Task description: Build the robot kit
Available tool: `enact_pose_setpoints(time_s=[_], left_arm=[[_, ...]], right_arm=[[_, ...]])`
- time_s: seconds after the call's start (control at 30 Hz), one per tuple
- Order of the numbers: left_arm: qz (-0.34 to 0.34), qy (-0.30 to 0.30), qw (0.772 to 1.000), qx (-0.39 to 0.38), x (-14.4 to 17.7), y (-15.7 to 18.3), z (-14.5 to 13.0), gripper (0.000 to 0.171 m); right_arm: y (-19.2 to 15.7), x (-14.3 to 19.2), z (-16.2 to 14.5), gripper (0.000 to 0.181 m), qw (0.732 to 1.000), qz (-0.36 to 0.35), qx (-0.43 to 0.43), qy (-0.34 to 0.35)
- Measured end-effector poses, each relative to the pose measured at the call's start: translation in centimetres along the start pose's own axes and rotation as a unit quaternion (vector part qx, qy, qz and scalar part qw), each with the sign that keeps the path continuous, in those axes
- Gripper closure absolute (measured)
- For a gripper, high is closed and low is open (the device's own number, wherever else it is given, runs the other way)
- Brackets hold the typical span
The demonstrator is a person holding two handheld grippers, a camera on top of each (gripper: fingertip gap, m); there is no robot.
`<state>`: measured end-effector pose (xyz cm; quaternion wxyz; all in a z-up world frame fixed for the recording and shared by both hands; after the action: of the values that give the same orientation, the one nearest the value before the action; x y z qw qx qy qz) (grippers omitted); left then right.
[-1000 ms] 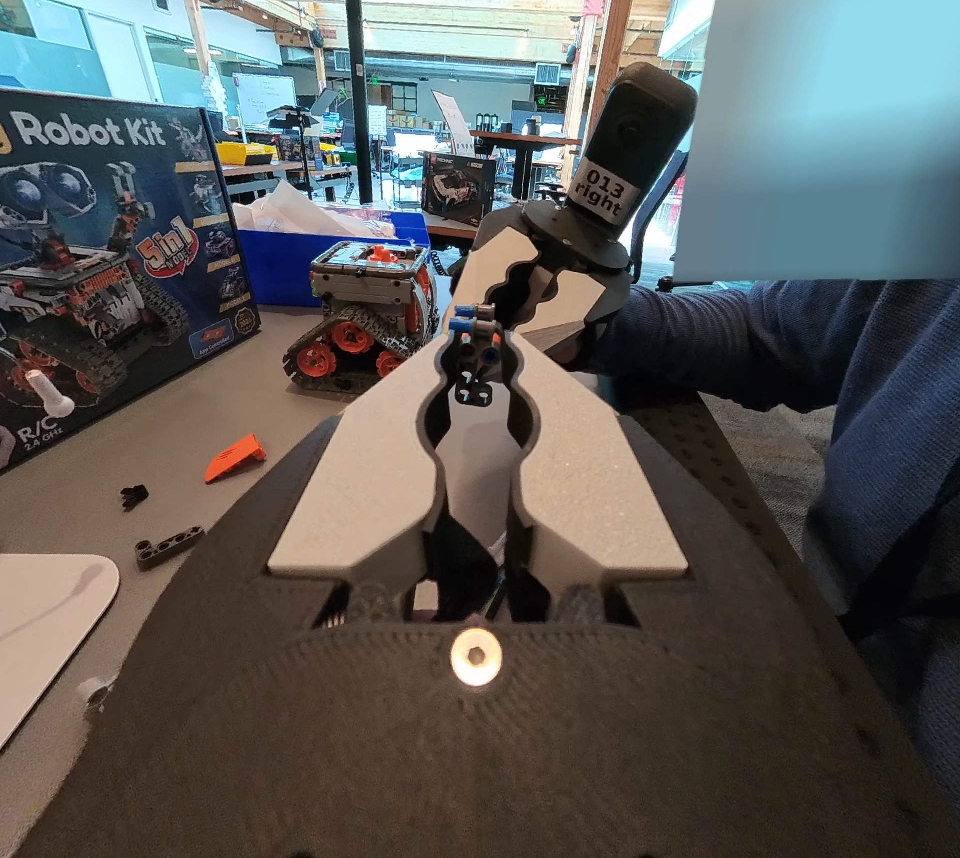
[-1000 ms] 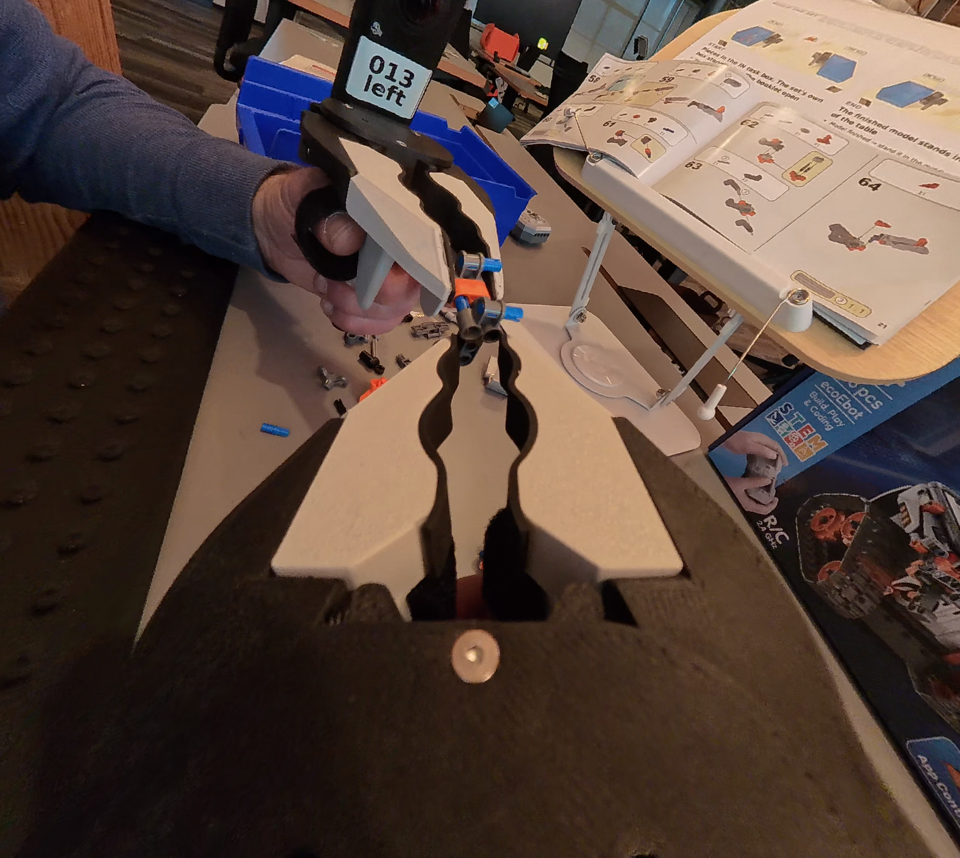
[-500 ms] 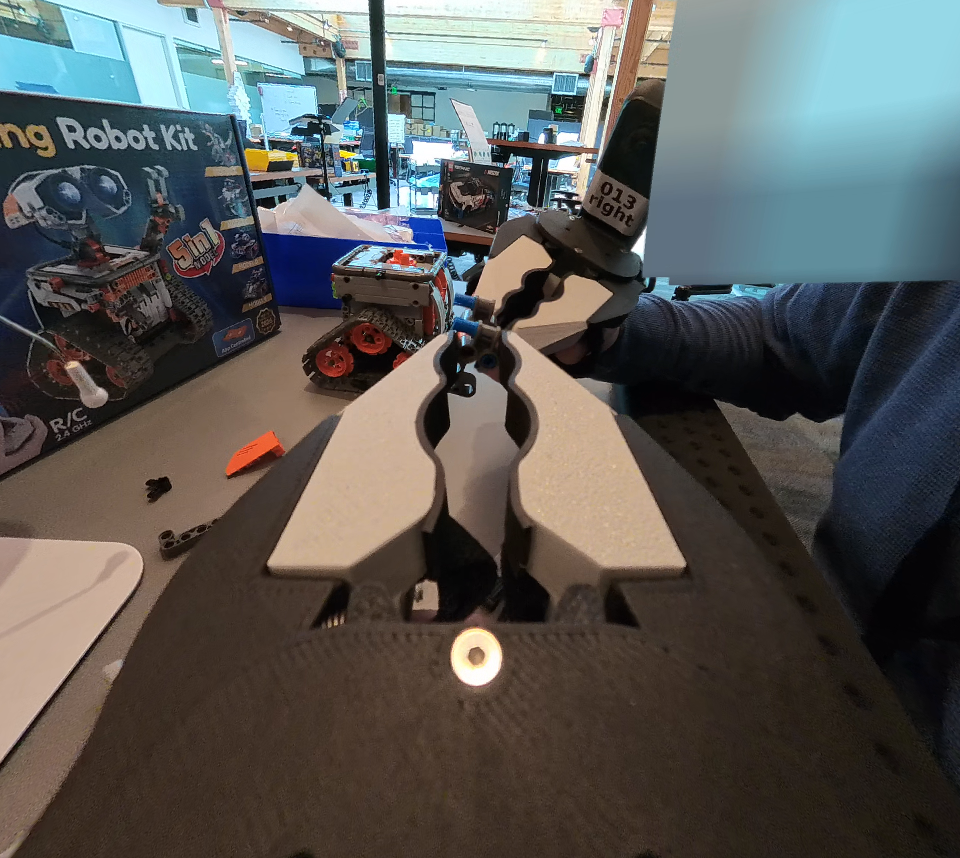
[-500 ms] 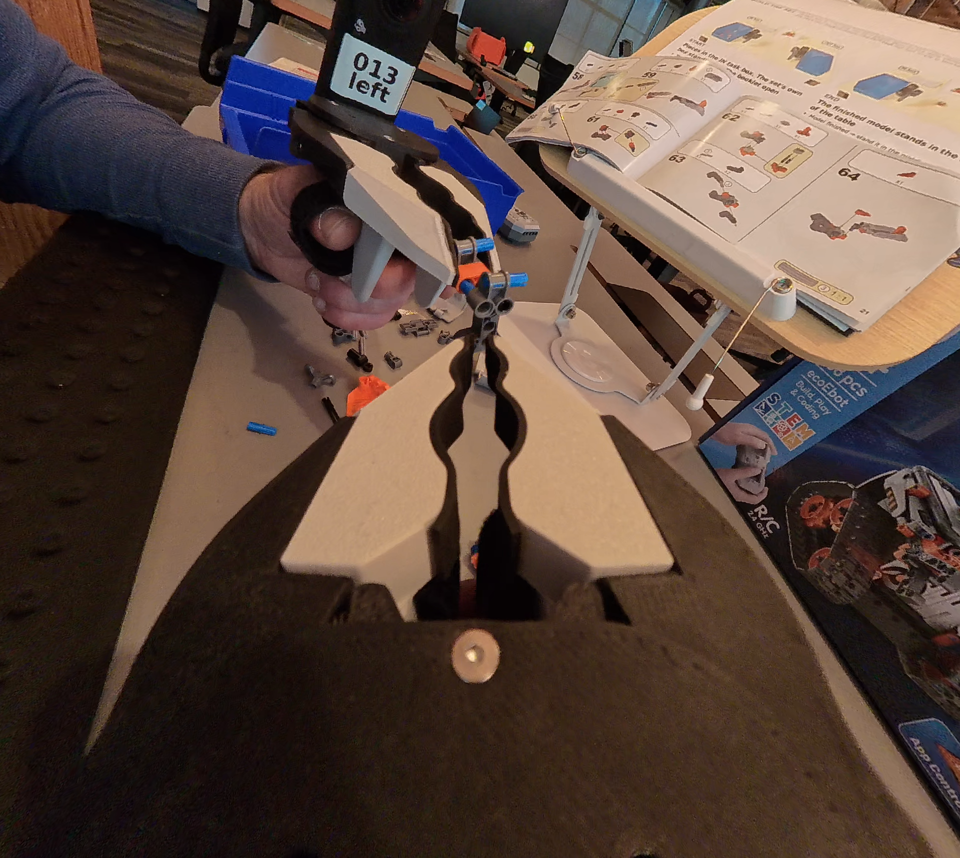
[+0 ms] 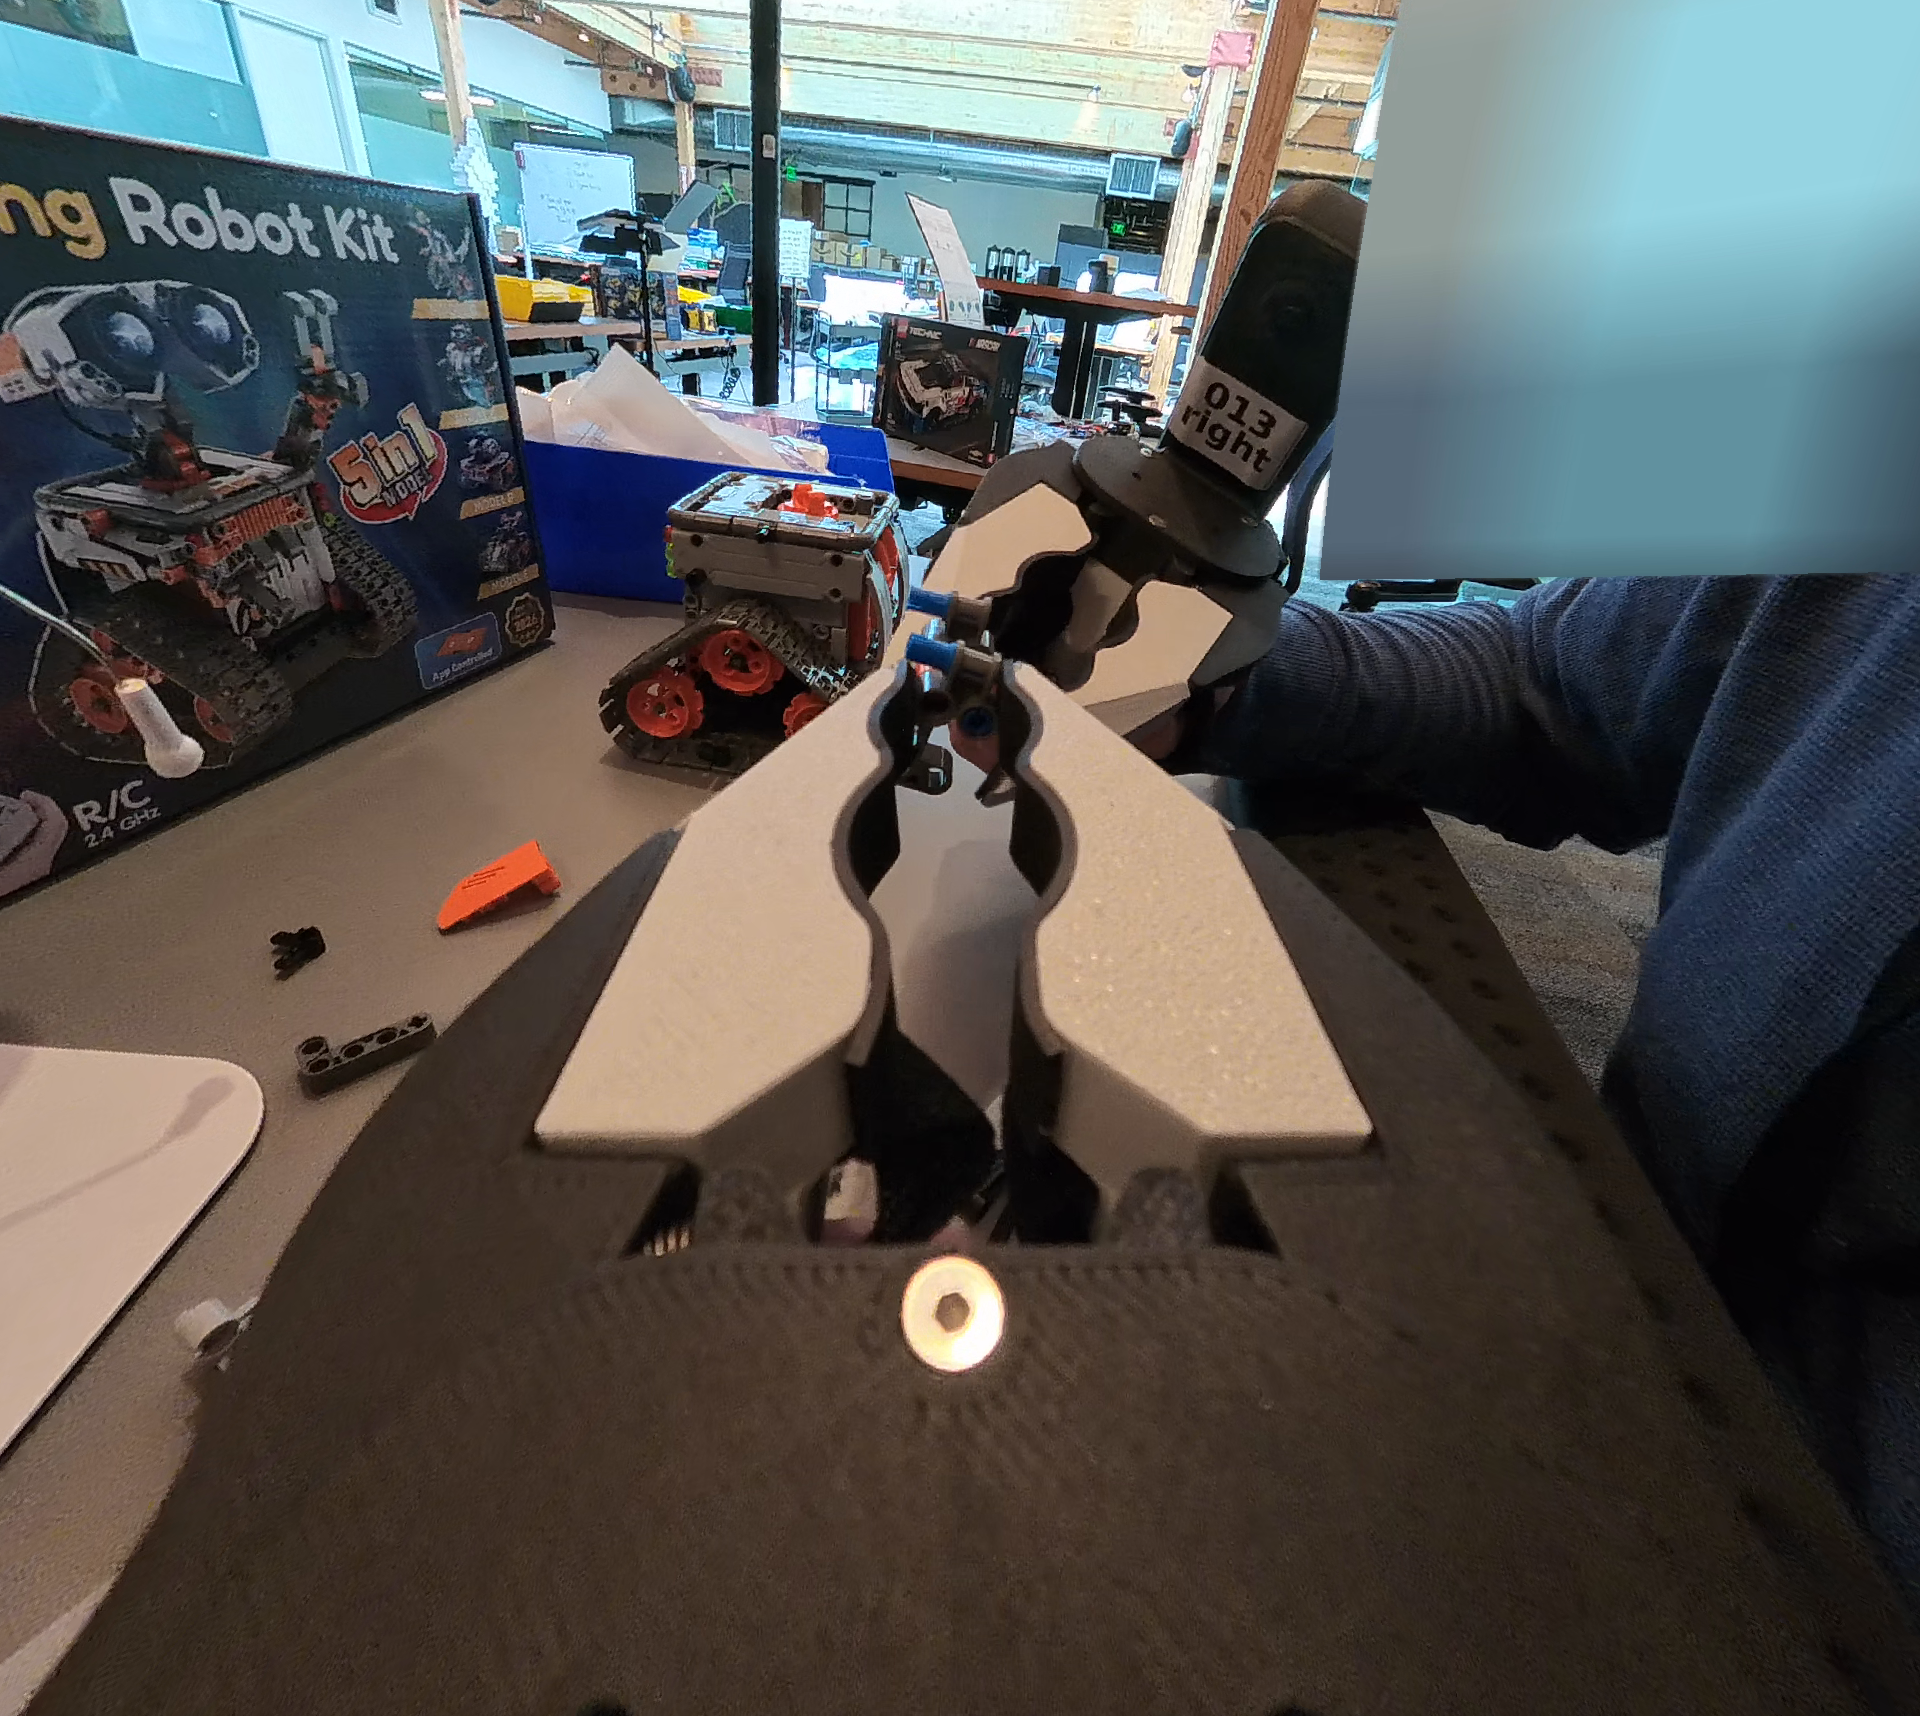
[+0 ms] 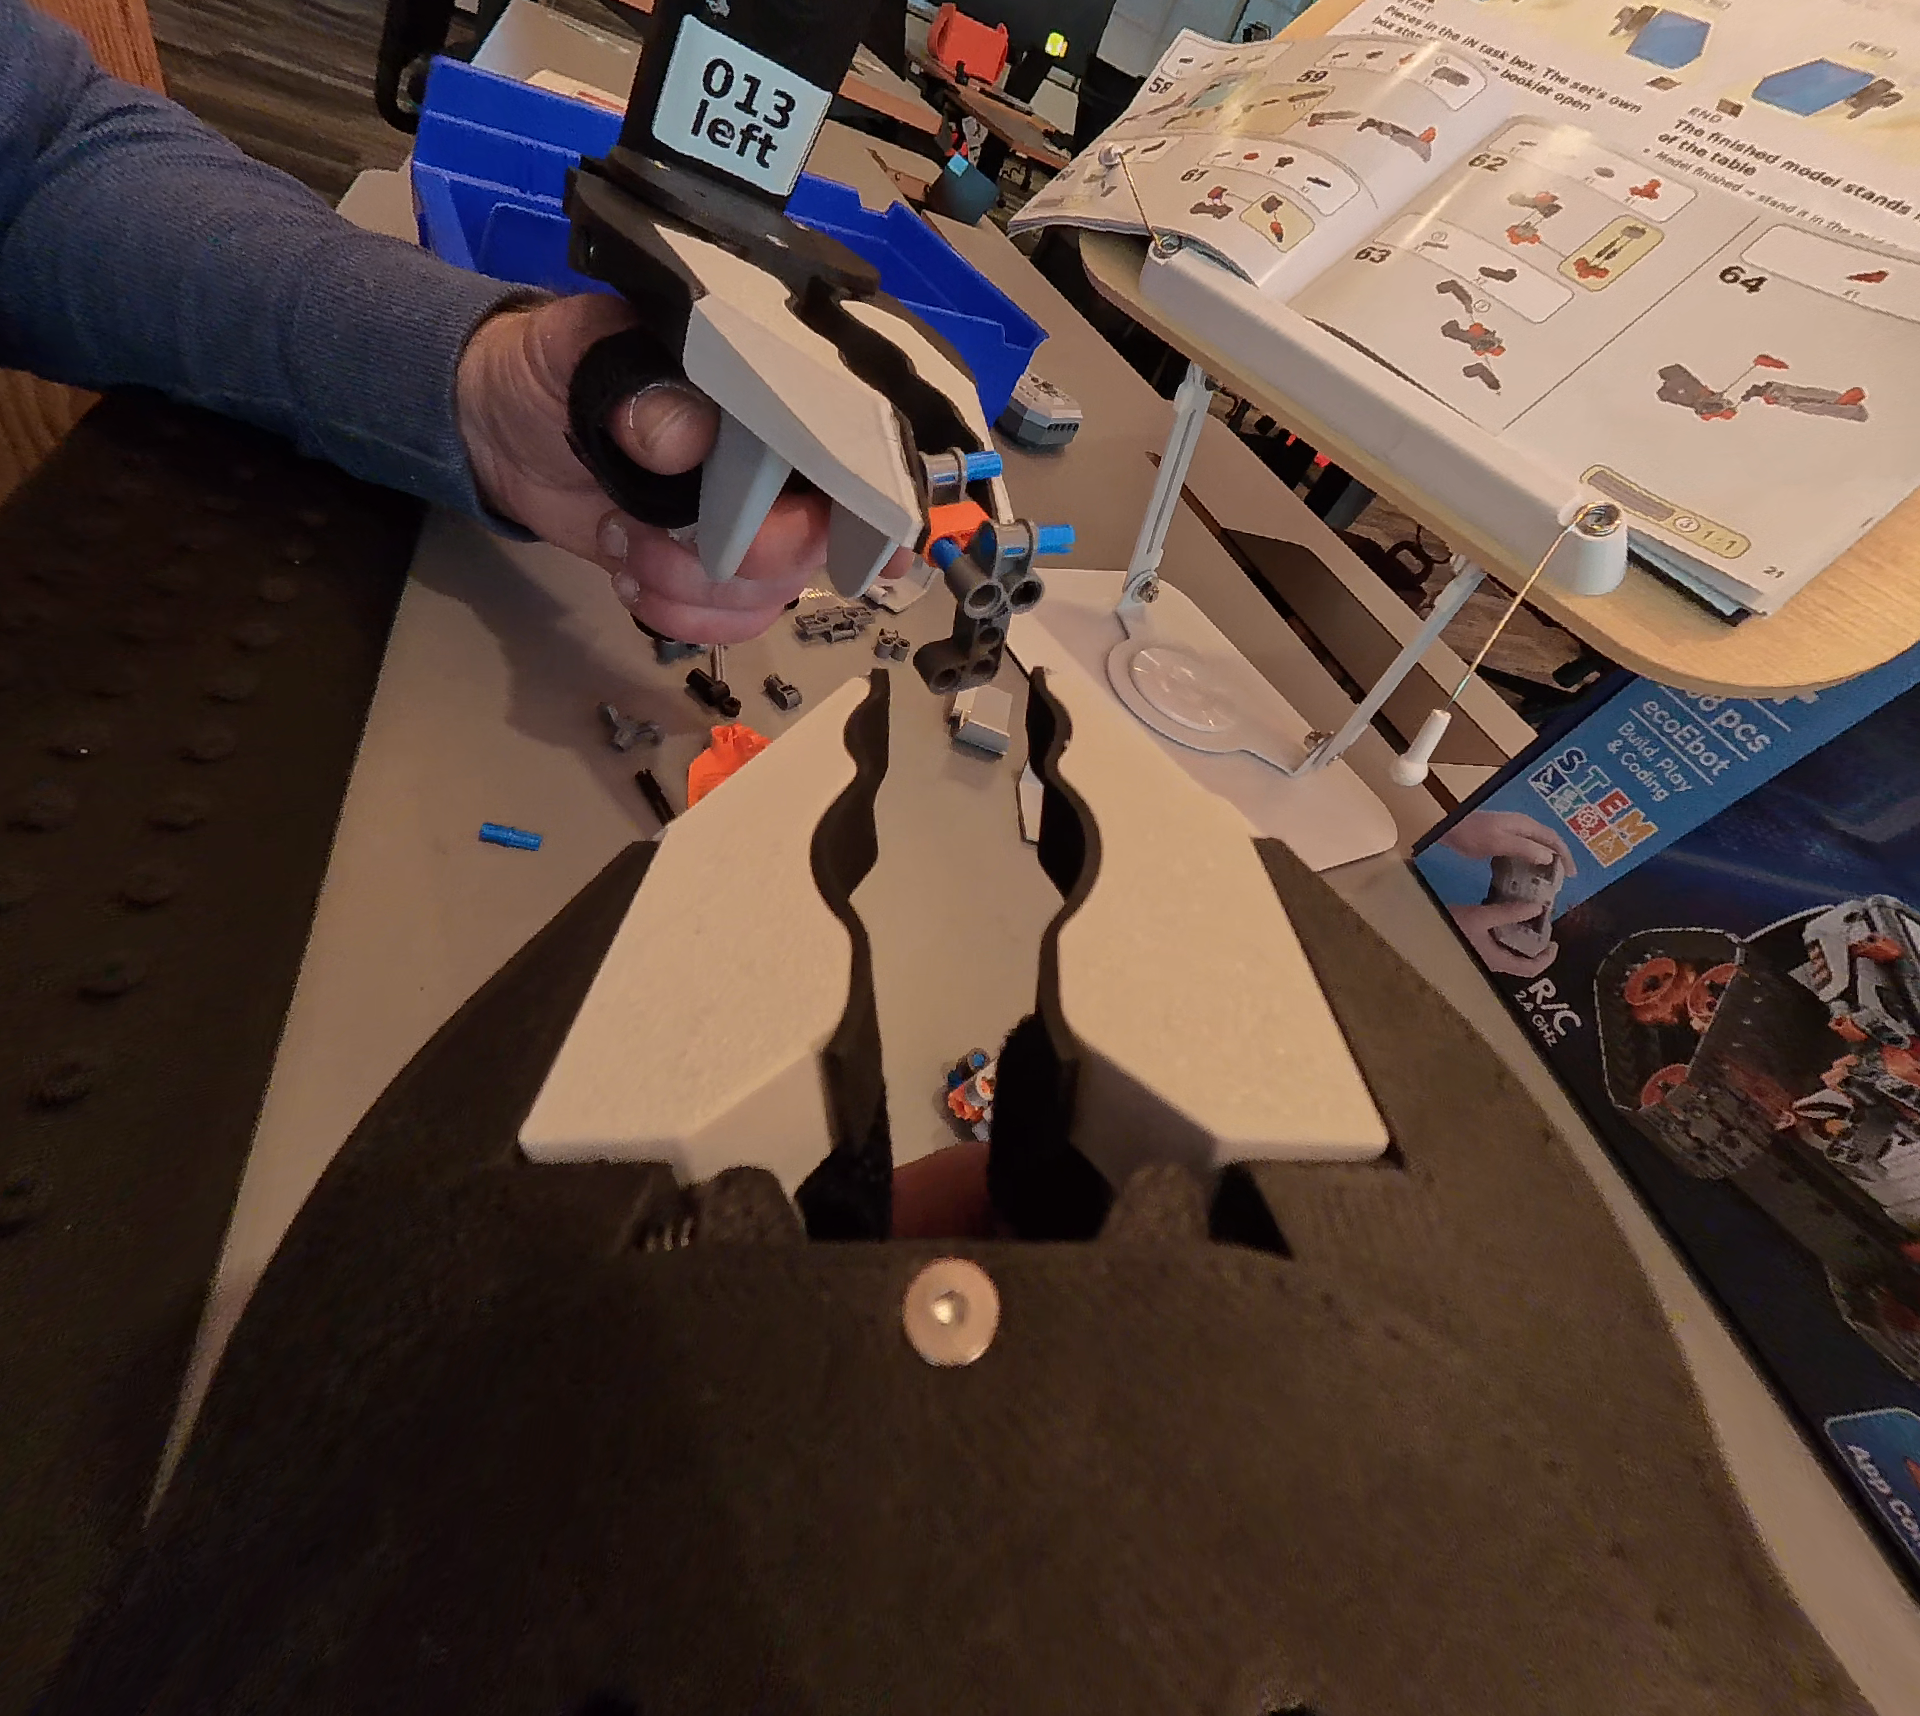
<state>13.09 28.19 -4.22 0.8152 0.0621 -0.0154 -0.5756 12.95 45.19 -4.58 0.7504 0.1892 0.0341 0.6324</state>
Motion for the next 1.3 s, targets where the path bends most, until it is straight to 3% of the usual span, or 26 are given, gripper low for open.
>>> enact_pose_setpoints(time_s=[1.3], left_arm=[[0.002,-0.009,1.000,0.018,-0.22,-0.64,-0.53,0.158]], right_arm=[[0.11,-0.09,-0.76,0.155,1.000,0.001,0.005,-0.005]])
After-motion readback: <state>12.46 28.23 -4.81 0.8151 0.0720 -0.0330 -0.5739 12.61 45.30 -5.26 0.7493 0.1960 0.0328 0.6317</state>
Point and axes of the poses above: each gripper's, where its closed fingertips meet, x back along the fingers, z out of its top, y = z × x across the jaws, the point moved 9 cm from there along x, back along the fingers, and after that the axes turned 6 degrees about z, right-handed, at the moved point
